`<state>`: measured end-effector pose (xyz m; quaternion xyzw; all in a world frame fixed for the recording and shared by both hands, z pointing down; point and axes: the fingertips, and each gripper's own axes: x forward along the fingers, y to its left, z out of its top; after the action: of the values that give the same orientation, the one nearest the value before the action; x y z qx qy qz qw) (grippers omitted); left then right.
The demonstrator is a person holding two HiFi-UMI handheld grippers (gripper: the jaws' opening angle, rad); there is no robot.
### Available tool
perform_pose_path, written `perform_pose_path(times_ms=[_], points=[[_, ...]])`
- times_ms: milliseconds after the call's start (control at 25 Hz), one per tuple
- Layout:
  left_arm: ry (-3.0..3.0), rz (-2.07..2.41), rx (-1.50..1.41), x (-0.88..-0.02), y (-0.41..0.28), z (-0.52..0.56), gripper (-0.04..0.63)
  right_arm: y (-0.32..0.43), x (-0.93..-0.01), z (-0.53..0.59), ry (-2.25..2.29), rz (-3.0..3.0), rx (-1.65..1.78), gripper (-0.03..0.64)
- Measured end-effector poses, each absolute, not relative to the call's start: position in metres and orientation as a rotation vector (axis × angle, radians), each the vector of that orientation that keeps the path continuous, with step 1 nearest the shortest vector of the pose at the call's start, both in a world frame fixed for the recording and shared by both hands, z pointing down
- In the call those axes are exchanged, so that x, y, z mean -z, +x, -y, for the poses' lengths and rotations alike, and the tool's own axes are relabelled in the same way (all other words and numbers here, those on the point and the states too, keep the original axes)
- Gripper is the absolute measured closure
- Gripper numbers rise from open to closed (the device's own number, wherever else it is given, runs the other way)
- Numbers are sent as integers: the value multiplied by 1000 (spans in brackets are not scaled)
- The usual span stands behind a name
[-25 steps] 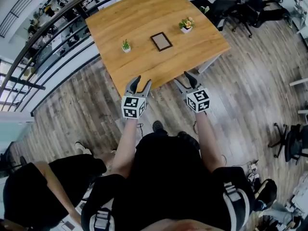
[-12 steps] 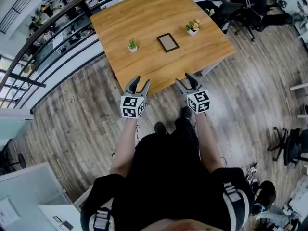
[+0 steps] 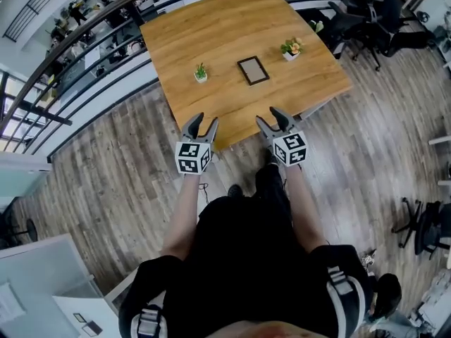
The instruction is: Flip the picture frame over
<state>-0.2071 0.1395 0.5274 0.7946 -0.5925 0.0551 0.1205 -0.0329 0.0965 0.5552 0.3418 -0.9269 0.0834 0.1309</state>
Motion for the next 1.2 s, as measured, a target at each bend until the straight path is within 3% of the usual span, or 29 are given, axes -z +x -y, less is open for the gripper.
perform_pose_path(times_ms=[1200], points=[[2096,1884,-239,-533,-146,50,389,45,-580,126,816,2699,-362,380]])
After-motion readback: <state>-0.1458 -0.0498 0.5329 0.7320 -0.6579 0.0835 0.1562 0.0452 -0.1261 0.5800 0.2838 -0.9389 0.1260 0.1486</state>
